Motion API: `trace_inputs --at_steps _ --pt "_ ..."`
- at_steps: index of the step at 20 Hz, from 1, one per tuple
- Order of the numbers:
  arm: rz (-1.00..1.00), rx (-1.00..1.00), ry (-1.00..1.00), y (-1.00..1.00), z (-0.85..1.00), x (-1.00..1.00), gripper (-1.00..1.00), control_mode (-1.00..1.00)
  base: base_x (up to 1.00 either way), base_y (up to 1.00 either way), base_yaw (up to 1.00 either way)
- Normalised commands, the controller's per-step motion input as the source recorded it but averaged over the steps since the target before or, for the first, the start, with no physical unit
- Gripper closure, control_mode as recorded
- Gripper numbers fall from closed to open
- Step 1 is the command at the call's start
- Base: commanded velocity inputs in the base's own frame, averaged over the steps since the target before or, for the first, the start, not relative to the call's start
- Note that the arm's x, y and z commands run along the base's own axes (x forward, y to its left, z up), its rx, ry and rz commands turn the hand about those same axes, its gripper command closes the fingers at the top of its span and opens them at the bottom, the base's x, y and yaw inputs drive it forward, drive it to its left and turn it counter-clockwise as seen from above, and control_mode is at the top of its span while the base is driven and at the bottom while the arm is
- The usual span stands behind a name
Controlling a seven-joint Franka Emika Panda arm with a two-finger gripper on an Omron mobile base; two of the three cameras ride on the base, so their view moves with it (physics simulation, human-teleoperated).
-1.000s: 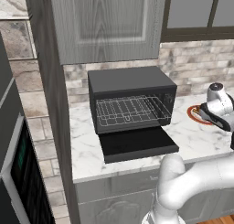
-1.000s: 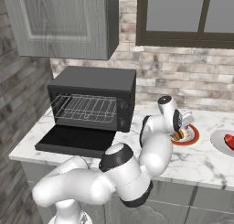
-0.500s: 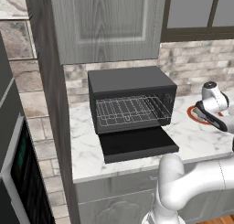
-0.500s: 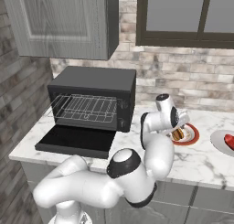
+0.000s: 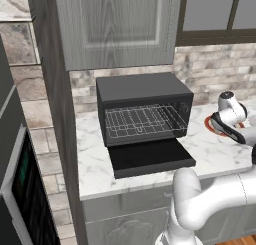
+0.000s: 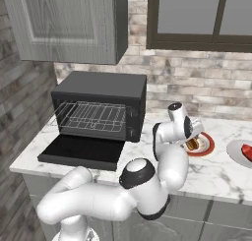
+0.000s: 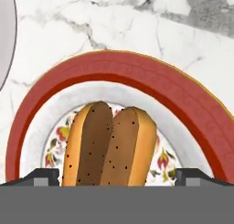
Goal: Open the toaster oven door. Place the hotdog bun on the top rack in the toaster oven and place the steak on the bottom rack.
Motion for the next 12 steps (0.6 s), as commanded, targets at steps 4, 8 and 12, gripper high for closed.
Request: trace_inputs --at_steps 4,8,12 --pt "0.02 0.00 0.02 -0.47 0.00 0.29 -1.00 -1.00 0.00 0.00 0.00" --pt "0.00 0.00 0.02 -0.44 -0.05 0.39 1.00 -1.00 0.00 0.00 0.00" --pt "0.00 0.01 0.03 -0.35 -0.03 0.15 1.00 -1.00 0.00 0.00 0.00"
